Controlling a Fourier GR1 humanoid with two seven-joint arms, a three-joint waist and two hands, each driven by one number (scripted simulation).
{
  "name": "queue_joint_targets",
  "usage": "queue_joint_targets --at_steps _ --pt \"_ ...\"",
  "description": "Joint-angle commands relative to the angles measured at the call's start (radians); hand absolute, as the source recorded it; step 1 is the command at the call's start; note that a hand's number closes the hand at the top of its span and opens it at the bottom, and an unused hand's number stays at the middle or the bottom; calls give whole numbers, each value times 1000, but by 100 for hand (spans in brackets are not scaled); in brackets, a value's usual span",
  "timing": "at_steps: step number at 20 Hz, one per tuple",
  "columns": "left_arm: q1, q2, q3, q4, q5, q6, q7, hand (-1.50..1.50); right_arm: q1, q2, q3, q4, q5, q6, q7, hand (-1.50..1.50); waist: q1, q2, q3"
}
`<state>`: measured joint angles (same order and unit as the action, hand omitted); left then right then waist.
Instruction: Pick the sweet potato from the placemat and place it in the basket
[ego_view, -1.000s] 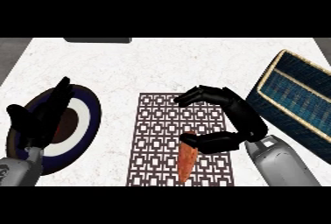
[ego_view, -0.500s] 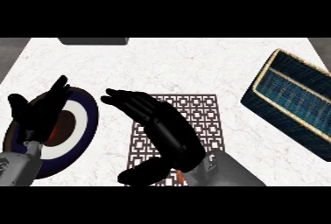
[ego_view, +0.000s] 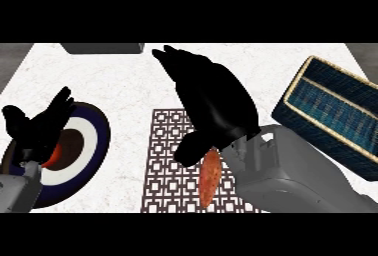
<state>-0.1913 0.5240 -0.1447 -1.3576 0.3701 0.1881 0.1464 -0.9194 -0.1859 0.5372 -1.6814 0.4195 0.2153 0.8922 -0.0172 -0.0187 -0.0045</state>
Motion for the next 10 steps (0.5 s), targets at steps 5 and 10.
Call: queue_joint_targets --at_steps 5,10 --pt "12 -25 3 44 -15 -14 -40 0 -153 -39 -151 3 -329 364 299 -150 -4 9 1" --pt "13 -3 29 -8 8 -23 6 0 -120 -157 -214 -32 -536 430 334 -150 -4 5 4"
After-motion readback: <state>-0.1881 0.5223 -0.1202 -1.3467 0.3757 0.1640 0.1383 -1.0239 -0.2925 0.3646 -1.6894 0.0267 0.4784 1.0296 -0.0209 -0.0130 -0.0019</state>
